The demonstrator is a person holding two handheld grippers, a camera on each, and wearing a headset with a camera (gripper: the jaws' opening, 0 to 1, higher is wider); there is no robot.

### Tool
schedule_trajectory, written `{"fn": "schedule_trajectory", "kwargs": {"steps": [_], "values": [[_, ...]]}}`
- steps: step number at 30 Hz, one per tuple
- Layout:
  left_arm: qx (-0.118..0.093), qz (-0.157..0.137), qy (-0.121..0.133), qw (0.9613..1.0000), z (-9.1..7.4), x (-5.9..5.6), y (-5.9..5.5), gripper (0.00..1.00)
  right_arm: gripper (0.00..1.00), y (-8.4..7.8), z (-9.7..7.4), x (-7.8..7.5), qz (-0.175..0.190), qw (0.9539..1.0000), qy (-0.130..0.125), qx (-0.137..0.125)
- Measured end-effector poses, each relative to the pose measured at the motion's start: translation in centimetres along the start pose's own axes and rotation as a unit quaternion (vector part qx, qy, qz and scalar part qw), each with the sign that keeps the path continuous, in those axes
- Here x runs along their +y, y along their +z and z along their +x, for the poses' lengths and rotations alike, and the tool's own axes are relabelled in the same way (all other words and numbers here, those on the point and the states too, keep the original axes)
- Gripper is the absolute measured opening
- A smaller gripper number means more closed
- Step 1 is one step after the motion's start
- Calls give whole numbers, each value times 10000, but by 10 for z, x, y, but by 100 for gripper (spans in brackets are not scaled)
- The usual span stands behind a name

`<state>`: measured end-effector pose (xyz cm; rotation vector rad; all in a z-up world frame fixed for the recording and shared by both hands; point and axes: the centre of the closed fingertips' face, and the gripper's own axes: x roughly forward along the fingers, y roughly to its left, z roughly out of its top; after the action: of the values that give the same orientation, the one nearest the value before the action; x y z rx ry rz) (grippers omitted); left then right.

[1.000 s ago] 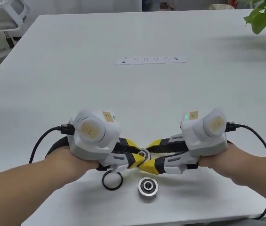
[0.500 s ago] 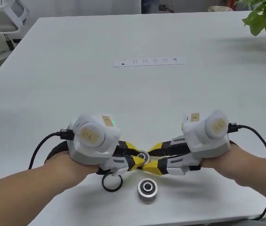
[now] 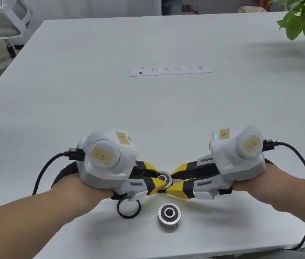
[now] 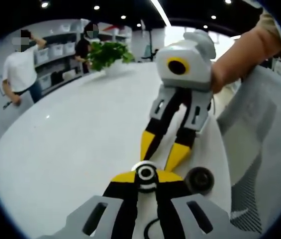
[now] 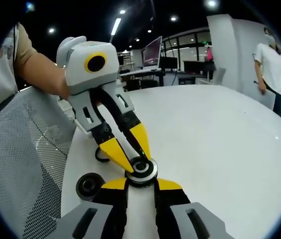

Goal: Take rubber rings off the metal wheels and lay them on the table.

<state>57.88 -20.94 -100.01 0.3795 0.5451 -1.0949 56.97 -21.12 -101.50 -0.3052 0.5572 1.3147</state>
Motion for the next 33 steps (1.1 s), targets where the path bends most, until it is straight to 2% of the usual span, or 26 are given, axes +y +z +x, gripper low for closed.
{"fn": "schedule_trajectory", "kwargs": {"steps": [3, 6, 8, 11, 13, 15, 17, 20, 25, 28, 33], "values": [[-9, -14, -5, 10000, 0, 0, 0, 13, 15, -1, -1, 0, -87, 10000, -2, 49], [-8, -13, -7, 10000, 0, 0, 0, 13, 9, -4, -4, -1, -24, 10000, 3, 92], [-11, -18, -6, 10000, 0, 0, 0, 13, 4, -5, -5, -1, 63, 9999, 16, 97], [-8, -6, -2, 10000, 0, 0, 0, 13, 2, -5, -5, -1, 115, 9999, 25, 115], [24, 198, 46, 9998, 0, 0, -1, 13, 0, -5, -5, -2, 207, 9997, 18, 114], [13, 139, 47, 9999, 0, 0, -1, 13, 0, -5, -6, -2, 343, 9994, 9, 101], [17, 139, 39, 9999, 0, 0, -1, 12, 0, -5, -6, -3, 762, 9971, 5, 63], [19, 126, 50, 9999, 0, 0, -1, 12, 0, -5, -6, -5, 1199, 9928, -12, 19], [39, 146, 68, 9999, 0, 1, -1, 12, 0, -5, -8, -6, 1472, 9891, 4, -44], [42, 144, 68, 9999, 0, 1, -1, 12, 0, -4, -10, -5, 1710, 9852, 25, -93], [58, 156, 73, 9998, 0, 1, -1, 12, 0, -3, -11, -6, 1906, 9815, 24, -148]]}}
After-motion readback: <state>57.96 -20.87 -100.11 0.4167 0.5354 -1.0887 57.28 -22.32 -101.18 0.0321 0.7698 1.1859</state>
